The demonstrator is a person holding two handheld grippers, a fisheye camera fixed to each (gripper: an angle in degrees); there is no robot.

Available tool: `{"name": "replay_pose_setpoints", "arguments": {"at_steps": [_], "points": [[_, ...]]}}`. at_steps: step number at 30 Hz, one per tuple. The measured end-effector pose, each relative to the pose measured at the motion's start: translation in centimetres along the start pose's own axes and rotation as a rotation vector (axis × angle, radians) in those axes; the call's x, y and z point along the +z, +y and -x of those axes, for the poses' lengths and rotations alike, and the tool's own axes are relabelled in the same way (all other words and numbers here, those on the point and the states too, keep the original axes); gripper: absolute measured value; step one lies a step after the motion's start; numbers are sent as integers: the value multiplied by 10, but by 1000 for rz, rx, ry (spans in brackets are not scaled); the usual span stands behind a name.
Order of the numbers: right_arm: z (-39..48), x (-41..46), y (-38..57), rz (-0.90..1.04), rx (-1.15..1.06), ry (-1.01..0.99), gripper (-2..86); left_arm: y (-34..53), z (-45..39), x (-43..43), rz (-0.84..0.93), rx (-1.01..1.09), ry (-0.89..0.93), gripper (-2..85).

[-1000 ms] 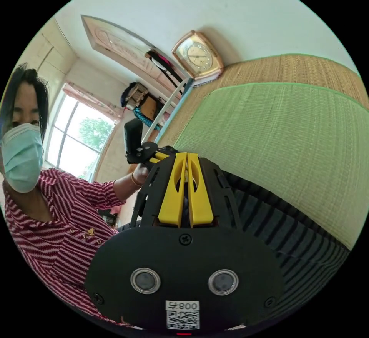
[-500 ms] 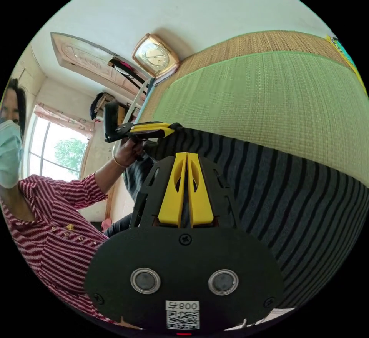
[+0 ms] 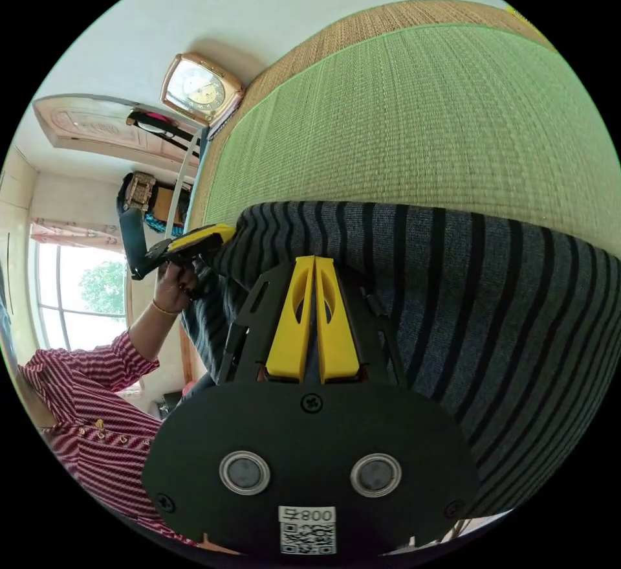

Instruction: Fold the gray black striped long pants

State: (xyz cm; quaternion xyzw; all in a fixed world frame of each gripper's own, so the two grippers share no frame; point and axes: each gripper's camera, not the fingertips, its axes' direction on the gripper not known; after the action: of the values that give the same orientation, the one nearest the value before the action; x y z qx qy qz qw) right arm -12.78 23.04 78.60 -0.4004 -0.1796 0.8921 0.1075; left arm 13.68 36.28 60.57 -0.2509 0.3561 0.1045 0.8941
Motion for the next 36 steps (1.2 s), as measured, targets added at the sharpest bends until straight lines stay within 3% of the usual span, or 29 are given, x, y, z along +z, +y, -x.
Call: {"name": "replay_pose_setpoints", "arguments": {"at_steps": [3, 7, 9, 12, 16, 19, 25, 29, 36], "points": [[4, -19, 4, -23, -26, -23, 0, 13, -14, -6, -65, 31, 77, 2], [10, 0, 5, 106, -63, -40, 0, 21, -16, 40, 124, 50, -56, 2], [6, 15, 5, 180, -61, 10, 0, 24, -7, 42, 102, -22, 12, 1], [1, -3, 1, 122, -41, -43, 0, 38, -1, 18, -9, -92, -11, 1], [8, -23, -28, 63, -99, -95, 0, 81, 17, -9, -78, -231, -259, 1], [19, -19, -62, 57, -157, -96, 0, 111, 44, -1, -5, -371, -380, 0], [-3, 3, -127, 106, -90, -6, 0, 139, 68, 32, -44, -458, -276, 1], [-32, -14, -139, 79, -9, -98, 0, 135, 57, 48, -70, -447, -280, 1], [-78, -114, -109, -98, -11, 2, 0, 111, 15, 94, -145, -241, -79, 1]]}}
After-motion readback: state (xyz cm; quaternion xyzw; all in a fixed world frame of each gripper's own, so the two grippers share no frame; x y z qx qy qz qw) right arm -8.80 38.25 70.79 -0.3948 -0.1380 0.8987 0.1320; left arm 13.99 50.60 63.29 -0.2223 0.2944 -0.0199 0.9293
